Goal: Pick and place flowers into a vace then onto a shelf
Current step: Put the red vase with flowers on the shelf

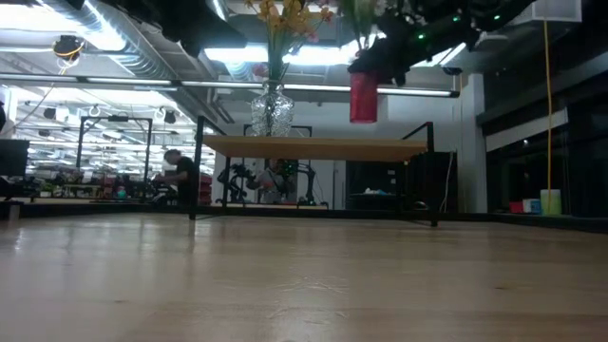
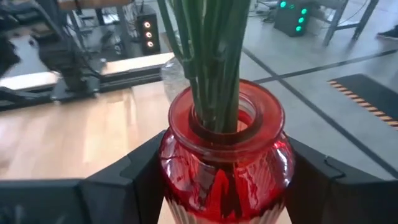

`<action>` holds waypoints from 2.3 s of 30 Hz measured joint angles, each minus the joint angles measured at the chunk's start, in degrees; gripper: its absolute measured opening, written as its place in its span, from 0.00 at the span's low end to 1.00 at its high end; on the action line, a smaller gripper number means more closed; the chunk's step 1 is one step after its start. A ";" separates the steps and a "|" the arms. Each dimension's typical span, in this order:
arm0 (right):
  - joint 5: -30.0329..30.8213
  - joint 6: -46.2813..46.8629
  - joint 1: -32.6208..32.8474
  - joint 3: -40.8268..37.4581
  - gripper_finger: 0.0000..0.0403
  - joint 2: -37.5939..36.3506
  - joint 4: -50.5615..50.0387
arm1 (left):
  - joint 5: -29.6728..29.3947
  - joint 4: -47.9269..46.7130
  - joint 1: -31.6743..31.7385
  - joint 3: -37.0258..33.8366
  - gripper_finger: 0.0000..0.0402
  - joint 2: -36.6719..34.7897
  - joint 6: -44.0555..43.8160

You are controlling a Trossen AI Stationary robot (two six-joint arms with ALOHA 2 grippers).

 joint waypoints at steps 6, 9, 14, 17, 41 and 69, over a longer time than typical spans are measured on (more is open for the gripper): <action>2.61 -0.25 -3.01 2.85 0.59 4.27 1.58 | -1.11 0.00 0.00 0.00 0.02 0.00 0.04; 2.61 0.33 -4.17 2.61 0.59 4.90 1.71 | -1.09 -0.01 0.00 0.00 0.02 0.00 0.04; 2.48 0.31 -4.69 0.34 0.59 5.64 3.44 | -1.09 -0.02 0.00 0.00 0.01 0.00 0.04; 4.09 0.21 -4.82 -0.92 0.59 5.61 4.48 | -1.11 -0.02 -0.01 0.00 0.00 0.00 0.04; 4.57 0.43 -6.99 -1.27 0.59 5.55 4.61 | -1.11 -0.04 0.00 0.00 0.02 0.00 0.04; 6.45 3.14 -6.97 -6.06 0.59 5.57 12.28 | -0.95 -0.26 0.00 0.00 0.02 0.00 0.03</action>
